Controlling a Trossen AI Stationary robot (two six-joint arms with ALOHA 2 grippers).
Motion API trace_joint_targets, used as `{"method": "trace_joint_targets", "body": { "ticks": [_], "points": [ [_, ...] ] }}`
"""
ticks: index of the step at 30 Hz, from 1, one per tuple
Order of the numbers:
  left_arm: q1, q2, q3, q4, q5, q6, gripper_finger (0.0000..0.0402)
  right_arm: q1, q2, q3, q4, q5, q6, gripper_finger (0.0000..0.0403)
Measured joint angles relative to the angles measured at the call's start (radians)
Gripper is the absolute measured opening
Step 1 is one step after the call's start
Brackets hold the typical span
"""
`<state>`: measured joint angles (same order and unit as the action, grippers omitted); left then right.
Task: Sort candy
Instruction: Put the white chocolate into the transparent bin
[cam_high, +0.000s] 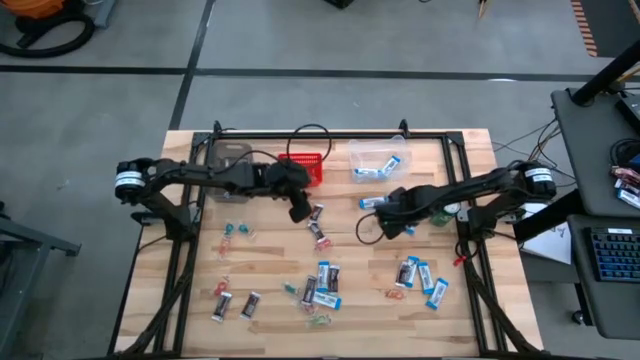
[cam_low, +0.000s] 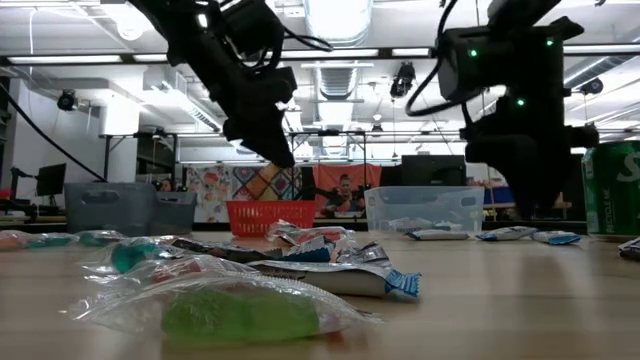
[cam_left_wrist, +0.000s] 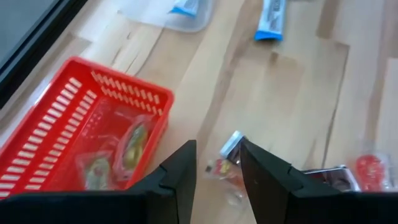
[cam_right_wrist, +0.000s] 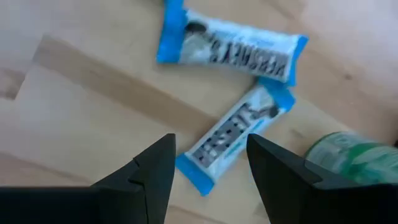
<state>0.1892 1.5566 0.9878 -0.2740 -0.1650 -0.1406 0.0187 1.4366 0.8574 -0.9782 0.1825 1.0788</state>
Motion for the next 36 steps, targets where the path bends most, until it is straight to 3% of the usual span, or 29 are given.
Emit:
{"method": "trace_joint_targets", "body": {
  "ticks": [10, 18, 28, 36],
  "points": [
    [-0.006, 0.0, 0.0, 0.017, -0.006, 0.012, 0.0107, 0.032, 0.135, 0.002, -0.01, 0.0, 0.022, 0.0191],
    [-0.006, 0.0, 0.0, 0.021, -0.008, 0.02, 0.0107, 0.045, 0.212, 0.007, 0.01, -0.008, -0.09, 0.0186],
    [-0.006, 0.001, 0.0, 0.031, -0.008, 0.02, 0.0107, 0.144, 0.105, 0.029, 0.053, -0.006, -0.191, 0.0144],
    [-0.006, 0.002, 0.0, 0.058, -0.008, 0.02, 0.0107, 0.154, 0.018, 0.034, 0.048, 0.019, -0.192, 0.0153]
  ]
}}
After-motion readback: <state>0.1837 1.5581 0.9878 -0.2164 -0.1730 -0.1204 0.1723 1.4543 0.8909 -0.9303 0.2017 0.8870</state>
